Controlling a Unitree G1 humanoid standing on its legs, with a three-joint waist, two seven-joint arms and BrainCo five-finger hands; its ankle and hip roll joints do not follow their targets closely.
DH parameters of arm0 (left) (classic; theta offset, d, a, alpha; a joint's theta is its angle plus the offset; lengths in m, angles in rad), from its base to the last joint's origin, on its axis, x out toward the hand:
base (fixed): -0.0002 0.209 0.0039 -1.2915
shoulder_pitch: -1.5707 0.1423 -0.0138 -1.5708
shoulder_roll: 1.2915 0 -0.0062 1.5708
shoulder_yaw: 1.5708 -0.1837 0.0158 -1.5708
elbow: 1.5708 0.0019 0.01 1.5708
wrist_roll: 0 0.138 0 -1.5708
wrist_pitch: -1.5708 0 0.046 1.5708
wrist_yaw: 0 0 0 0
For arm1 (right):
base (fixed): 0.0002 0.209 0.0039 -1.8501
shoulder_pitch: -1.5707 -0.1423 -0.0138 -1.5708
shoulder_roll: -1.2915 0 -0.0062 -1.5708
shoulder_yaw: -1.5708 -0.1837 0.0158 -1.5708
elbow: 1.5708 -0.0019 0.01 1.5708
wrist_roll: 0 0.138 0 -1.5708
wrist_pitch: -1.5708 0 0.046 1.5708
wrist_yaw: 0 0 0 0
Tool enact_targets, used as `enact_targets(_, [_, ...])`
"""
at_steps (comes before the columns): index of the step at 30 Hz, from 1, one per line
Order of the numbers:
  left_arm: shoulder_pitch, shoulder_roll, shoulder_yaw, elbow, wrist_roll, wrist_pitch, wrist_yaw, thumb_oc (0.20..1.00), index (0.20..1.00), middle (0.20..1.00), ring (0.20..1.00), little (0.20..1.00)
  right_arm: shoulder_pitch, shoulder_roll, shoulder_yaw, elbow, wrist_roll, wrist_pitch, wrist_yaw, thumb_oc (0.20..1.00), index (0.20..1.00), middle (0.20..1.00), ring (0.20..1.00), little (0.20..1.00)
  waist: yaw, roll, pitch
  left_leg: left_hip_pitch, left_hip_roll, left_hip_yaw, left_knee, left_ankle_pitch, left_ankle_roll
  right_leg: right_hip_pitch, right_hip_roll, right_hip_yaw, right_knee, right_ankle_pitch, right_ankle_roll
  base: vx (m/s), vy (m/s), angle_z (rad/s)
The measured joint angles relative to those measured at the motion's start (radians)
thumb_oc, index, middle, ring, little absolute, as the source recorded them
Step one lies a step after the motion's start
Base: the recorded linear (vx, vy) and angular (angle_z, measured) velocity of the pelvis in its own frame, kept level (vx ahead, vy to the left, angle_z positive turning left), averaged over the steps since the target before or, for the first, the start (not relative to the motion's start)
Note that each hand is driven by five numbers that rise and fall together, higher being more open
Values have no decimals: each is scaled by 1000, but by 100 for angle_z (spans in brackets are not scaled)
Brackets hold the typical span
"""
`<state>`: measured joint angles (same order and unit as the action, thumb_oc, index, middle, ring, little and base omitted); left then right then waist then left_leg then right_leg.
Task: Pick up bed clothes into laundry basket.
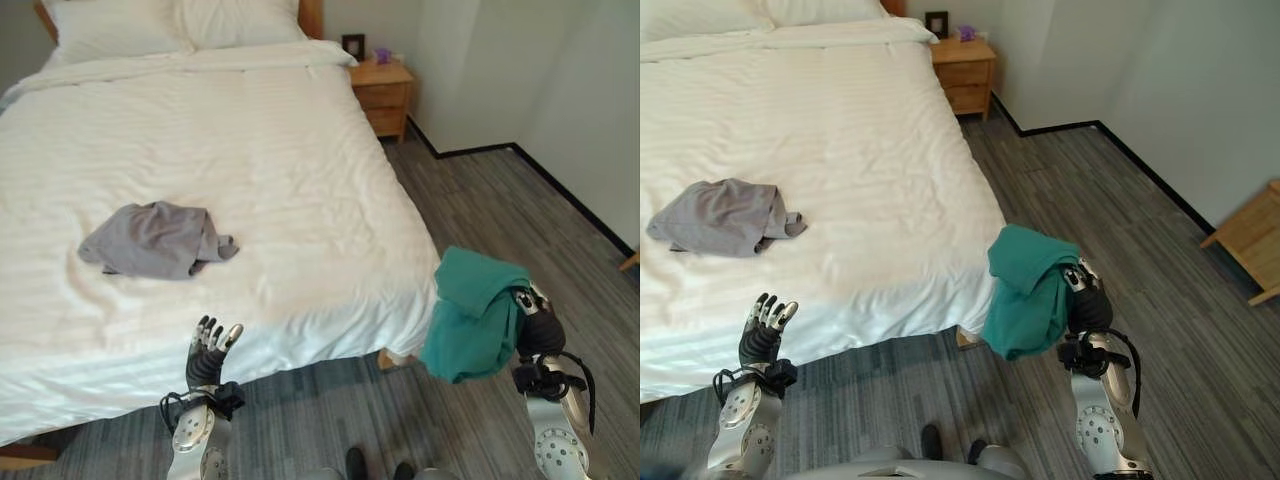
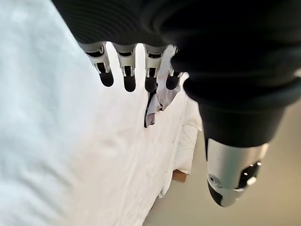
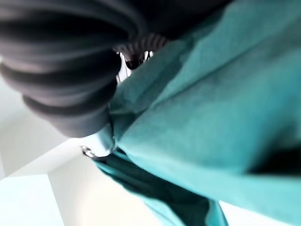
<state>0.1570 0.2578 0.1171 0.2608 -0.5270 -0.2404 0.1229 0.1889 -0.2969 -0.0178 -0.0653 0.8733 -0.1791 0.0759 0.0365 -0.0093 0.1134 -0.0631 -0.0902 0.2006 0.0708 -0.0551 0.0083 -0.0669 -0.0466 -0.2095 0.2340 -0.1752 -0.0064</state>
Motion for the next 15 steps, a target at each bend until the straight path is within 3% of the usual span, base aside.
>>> enact_targets(1, [-19,13,10,-12,0,-2,3,1000,1000,1000,1000,1000,-36,-4,7,26,0,0,4,200,200,200,200,200,22,-48,33,-107,-29,-108,176,72,-44,-34,-45,27,20,-1,-31,74,68,-11])
enact_targets(2, [-21,19,16,-4,-1,-3,17,1000,1000,1000,1000,1000,-61,-6,17,44,0,9,2,200,200,200,200,200,32,-68,34,-161,-14,-160,234,36,-34,-37,-64,25,-4,21,-46,111,114,-37])
enact_targets(3, [-26,27,21,-3,0,-3,28,1000,1000,1000,1000,1000,-70,-6,26,38,0,11,2,200,200,200,200,200,33,-75,34,-169,45,-157,226,20,-47,-27,-66,22,-38,38,-33,120,139,-28])
enact_targets(4, [-61,35,31,-2,0,-5,39,1000,1000,1000,1000,1000,-75,-5,26,19,2,8,3,200,200,200,200,200,21,-71,35,-162,150,-148,190,16,-57,-20,-65,4,-59,50,-34,88,104,0])
enact_targets(6, [-104,52,31,-3,0,-13,59,1000,1000,1000,1000,1000,-77,-4,28,9,2,3,3,200,200,200,200,200,-1,-63,40,-128,234,-181,136,18,-61,-22,-64,3,-43,46,-28,100,153,12])
enact_targets(8, [-134,56,39,-6,17,-37,76,1000,1000,1000,1000,1000,-77,-24,28,3,2,3,9,200,200,200,200,200,-10,-34,35,-54,265,-228,50,16,-64,-45,-70,54,-34,47,-6,90,202,-32])
enact_targets(12, [-180,49,35,-8,33,-42,100,1000,1000,1000,1000,1000,-63,-89,24,3,2,3,8,200,200,200,200,200,-56,47,47,19,333,-108,-2,35,-60,-51,-85,28,-1,57,30,71,192,10])
enact_targets(13, [-212,51,34,-12,36,-45,110,1000,1000,1000,1000,1000,-37,-93,14,0,2,3,9,200,200,200,200,200,-68,68,41,43,341,-80,-7,55,-56,-54,-116,29,28,41,78,143,250,26])
enact_targets(14, [-221,50,34,-9,47,-48,112,1000,1000,1000,1000,1000,-24,-96,14,-2,2,3,12,200,200,200,200,200,-73,77,42,55,343,-86,-7,61,-72,-49,-129,29,35,40,101,203,356,21])
enact_targets(15, [-221,53,33,-9,57,-50,115,1000,1000,1000,1000,1000,-17,-97,15,0,2,3,15,200,200,200,200,200,-73,85,38,64,326,-107,-19,39,-110,-50,-137,26,43,43,118,168,264,11])
